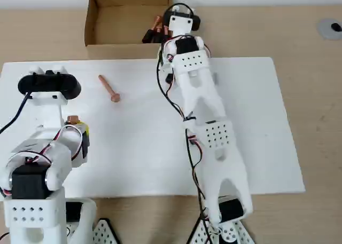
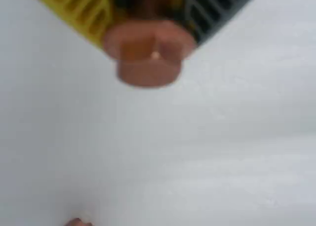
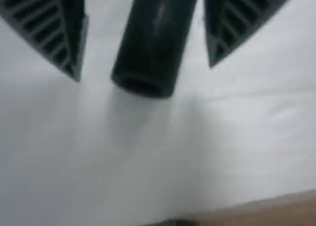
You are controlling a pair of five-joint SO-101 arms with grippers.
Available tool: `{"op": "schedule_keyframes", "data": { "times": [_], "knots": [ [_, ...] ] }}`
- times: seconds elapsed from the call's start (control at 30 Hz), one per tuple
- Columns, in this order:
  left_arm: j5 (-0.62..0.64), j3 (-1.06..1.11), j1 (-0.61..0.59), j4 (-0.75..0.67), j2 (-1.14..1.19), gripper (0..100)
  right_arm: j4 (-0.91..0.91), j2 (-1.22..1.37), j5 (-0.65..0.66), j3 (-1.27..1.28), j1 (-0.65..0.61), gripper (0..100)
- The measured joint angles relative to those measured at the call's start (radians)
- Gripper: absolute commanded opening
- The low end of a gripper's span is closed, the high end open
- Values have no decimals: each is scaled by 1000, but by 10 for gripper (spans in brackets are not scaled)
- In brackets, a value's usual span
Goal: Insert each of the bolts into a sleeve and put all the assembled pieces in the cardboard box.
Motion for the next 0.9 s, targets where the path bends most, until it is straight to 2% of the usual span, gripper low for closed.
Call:
{"op": "schedule_keyframes", "data": {
  "times": [0.47,0.9],
  "knots": [
    [0,-14,0,0,0,9,-35,51,0,-15,0,205],
    [0,-14,0,0,0,9,117,58,2,-153,2,44]
  ]
}}
